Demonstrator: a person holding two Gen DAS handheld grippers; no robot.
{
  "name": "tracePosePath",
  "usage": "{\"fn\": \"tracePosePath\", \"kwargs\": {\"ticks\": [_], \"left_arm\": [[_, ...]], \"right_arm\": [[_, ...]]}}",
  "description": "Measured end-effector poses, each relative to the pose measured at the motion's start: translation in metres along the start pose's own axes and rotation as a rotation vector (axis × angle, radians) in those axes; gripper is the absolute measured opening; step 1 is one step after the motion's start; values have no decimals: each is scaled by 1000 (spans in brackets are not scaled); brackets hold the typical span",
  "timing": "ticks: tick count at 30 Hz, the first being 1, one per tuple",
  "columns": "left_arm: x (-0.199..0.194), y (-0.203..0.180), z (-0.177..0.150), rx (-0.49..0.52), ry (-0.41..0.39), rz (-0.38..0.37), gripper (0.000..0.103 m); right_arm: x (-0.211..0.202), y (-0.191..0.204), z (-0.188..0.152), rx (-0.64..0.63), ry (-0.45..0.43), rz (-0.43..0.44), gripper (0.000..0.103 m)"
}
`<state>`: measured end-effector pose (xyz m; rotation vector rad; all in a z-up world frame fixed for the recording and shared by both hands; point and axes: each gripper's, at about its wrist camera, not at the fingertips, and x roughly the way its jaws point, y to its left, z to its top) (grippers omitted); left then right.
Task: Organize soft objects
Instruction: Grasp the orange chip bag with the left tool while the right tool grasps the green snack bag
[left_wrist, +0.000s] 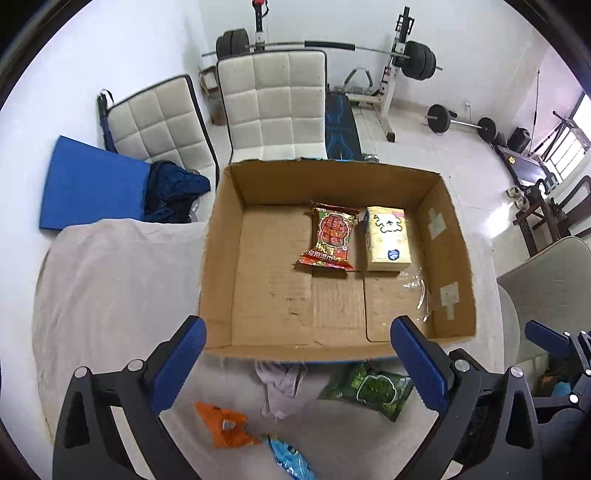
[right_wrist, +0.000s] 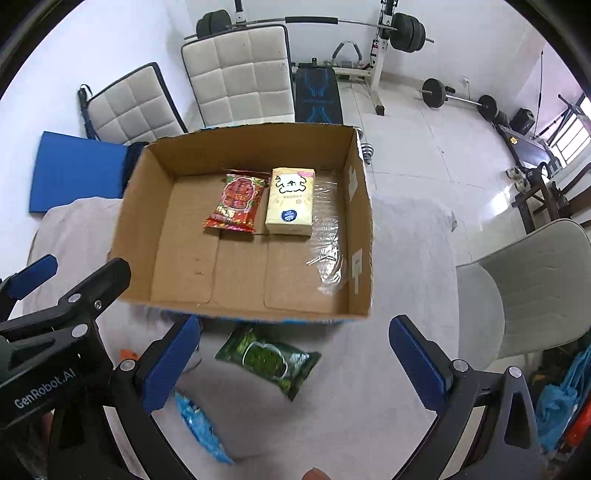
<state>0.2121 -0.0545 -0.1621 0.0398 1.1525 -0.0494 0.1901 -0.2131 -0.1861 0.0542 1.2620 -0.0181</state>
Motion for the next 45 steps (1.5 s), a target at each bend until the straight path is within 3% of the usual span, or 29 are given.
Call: {"fn": "tracePosePath", "kwargs": {"ticks": [8,12,17,23,26,31,34,35,39,41,43,45], "left_arm": [[-51,-9,-21,9,-60,-12,102],[-66,2,-25,-24,-57,-37,102],[-60,34,-42,-82,-18,-3,102],[-2,89,-91,-170,145,86,102],[33,108,-117,-220,241,112,102],[87,122,-151,-268,361,114,102],[107,123,-163,-279,405,101,102],[113,124,-166,-286,419,97,102],[128,123,-181,-301,457,84,102],[131,122,-188,-304,467,80,102],[136,125,-190,-305,479,76,102],[142,126,-193,-314,492,65,102]], "right_arm": [[-51,-1,-26,-15,-41,40,103],[-54,-1,-34,-49,-32,79,103],[4,13,-45,-206,74,27,103],[105,34,-70,-366,257,-17,103],[149,43,-78,-426,299,-56,103],[186,53,-82,-465,313,-98,103],[197,52,-84,-430,343,-73,88],[201,49,-85,-389,377,-47,79],[200,35,-93,-183,492,22,65],[194,31,-99,-79,544,91,66],[187,30,-99,-34,532,126,69],[181,33,-96,-53,486,109,81]]}}
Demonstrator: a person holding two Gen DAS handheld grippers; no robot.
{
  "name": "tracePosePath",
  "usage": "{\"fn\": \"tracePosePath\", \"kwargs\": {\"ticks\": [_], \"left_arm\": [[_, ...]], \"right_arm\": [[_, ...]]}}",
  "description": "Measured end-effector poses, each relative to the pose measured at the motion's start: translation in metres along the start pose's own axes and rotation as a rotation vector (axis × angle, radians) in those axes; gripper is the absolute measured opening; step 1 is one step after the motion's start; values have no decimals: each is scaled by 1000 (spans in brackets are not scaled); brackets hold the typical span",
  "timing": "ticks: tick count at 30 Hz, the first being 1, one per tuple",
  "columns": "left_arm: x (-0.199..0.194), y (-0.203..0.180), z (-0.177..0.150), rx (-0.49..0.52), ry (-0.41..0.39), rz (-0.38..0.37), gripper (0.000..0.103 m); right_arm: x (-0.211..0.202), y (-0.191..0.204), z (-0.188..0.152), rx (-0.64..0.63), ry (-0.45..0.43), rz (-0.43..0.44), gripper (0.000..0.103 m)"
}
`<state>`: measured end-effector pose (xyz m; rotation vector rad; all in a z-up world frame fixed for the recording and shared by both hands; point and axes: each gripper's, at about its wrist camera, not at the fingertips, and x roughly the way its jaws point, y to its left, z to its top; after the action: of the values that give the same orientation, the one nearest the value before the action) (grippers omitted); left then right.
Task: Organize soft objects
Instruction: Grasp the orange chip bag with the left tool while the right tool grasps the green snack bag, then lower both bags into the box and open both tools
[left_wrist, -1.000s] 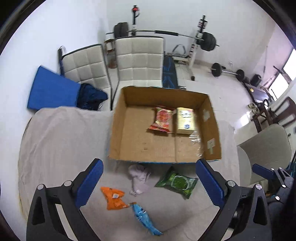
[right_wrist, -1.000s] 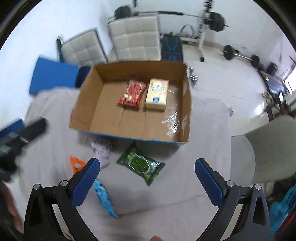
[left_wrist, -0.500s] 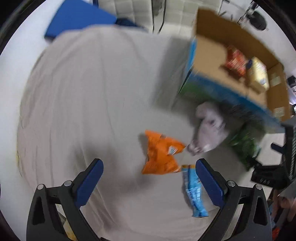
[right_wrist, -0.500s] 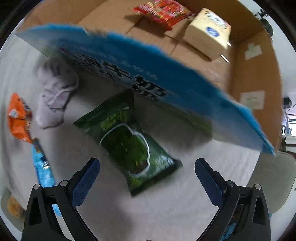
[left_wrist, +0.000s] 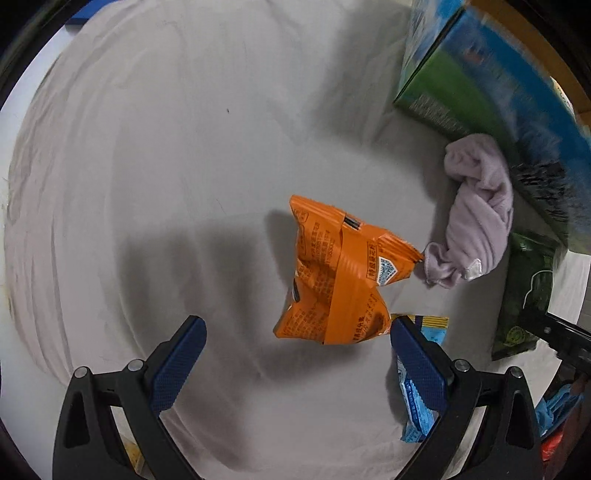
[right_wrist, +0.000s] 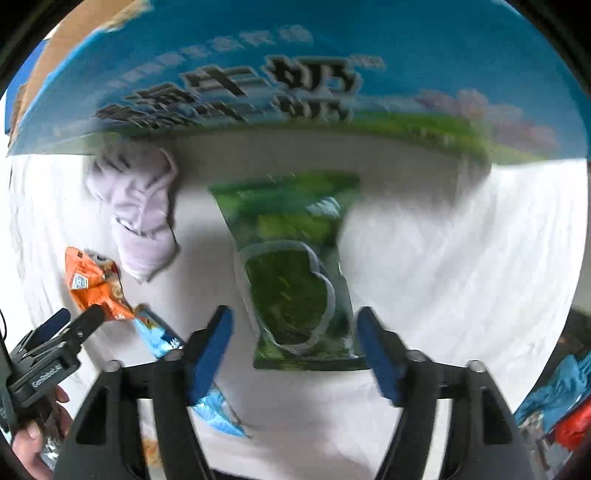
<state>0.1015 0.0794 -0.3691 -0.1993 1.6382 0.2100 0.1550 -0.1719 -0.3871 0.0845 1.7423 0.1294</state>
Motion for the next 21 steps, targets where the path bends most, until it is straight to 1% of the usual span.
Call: {"fn": "tracePosePath", "kwargs": {"ticks": [1,2,4,5,6,8,9,10,11,12,14,17,19,21], "left_arm": [[4,-1,0,0,5,-4,102],[7,-1,0,3,8,-10,102],[13,-4,1,10,18,-13,102],[15,-5,1,15,21,-19,101],[17,-6,1,24,23,-30,98],[21,-9,0,40,31,-31,79],[23,-12,0,47,34,-43,74],[25,-15,-1,52,38,-49,64],[25,-17,-3,59,40,-44,59],[25,-19,-6,66,34,-32,58],[22,-21,-11,71,17,-33,54],[15,-19,-24,61,0,-35,51],[8,-18,-34,53,-15,-30,51],[-3,-20,-47,49,-34,-24,51]], "right_arm": [[-1,1,1,-3,-29,-28,81],[2,3,1,-1,-33,-51,81],[11,1,4,13,-19,-38,81],[14,2,4,20,-17,-53,80],[16,2,3,23,-21,-79,73],[22,2,-1,25,-2,-67,57],[24,1,-4,38,13,-64,56],[24,0,-6,51,9,-64,55],[23,-2,-10,58,4,-65,52],[22,-1,-11,56,3,-72,49],[21,0,-17,63,-2,-71,46],[16,0,-21,76,-3,-51,43],[18,-1,-40,84,-14,-41,42],[10,-3,-51,92,-26,-17,41]]}}
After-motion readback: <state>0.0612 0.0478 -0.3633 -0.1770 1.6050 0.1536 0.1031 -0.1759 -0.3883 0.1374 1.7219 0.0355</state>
